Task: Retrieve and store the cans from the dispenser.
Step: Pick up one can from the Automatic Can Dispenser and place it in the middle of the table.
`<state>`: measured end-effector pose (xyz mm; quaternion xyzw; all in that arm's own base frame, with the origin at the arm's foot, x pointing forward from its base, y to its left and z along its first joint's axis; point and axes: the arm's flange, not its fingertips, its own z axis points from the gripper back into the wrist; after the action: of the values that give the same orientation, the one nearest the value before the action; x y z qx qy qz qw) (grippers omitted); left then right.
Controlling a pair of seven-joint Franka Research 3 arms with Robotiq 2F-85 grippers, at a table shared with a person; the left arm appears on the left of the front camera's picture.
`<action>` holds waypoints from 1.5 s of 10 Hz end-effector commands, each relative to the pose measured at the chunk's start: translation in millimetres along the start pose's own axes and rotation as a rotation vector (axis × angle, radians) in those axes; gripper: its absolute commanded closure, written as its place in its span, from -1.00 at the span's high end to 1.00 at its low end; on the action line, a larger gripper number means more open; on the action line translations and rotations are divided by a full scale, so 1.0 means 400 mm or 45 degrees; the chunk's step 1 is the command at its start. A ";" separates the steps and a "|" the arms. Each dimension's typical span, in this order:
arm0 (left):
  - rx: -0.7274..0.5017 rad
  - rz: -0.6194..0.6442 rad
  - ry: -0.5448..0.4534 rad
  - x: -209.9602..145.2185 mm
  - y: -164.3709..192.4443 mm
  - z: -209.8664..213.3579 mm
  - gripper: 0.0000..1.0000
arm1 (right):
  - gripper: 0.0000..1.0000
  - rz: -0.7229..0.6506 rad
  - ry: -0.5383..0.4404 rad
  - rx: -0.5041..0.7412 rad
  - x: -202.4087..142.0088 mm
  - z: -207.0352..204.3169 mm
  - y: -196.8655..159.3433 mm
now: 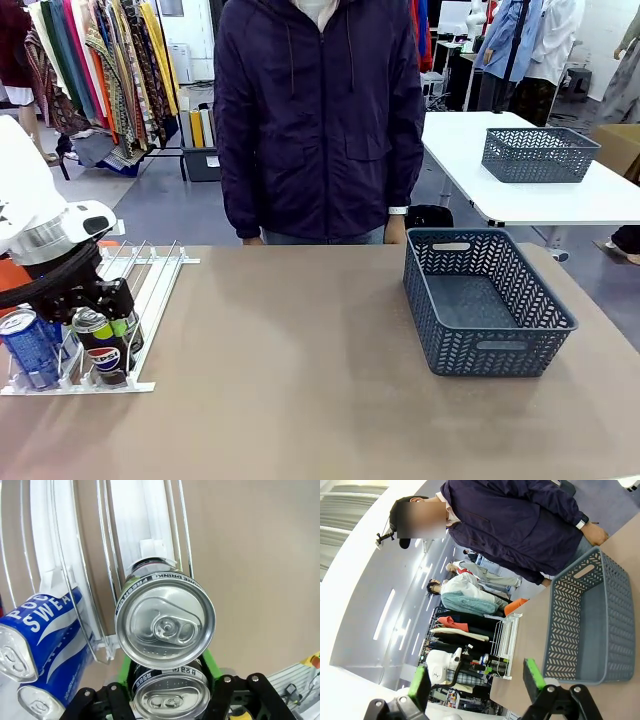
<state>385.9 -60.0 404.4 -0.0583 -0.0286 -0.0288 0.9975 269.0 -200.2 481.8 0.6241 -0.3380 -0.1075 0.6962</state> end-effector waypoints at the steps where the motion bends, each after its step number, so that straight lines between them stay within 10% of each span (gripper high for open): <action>1: 0.039 0.034 0.004 0.003 0.001 0.012 -1.00 | 1.00 0.002 -0.023 0.033 0.007 -0.003 0.012; 11: 0.004 -0.070 -0.547 -0.283 0.087 0.498 -1.00 | 1.00 0.002 -0.023 0.033 0.007 -0.003 0.012; 15: 0.084 -0.059 -0.398 -0.235 0.056 0.472 -1.00 | 1.00 0.002 -0.023 0.033 0.007 -0.003 0.012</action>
<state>282.5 -9.4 574.9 -0.0314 -0.1780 -0.0446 0.9825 269.1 -200.1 481.7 0.6242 -0.3377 -0.1074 0.6963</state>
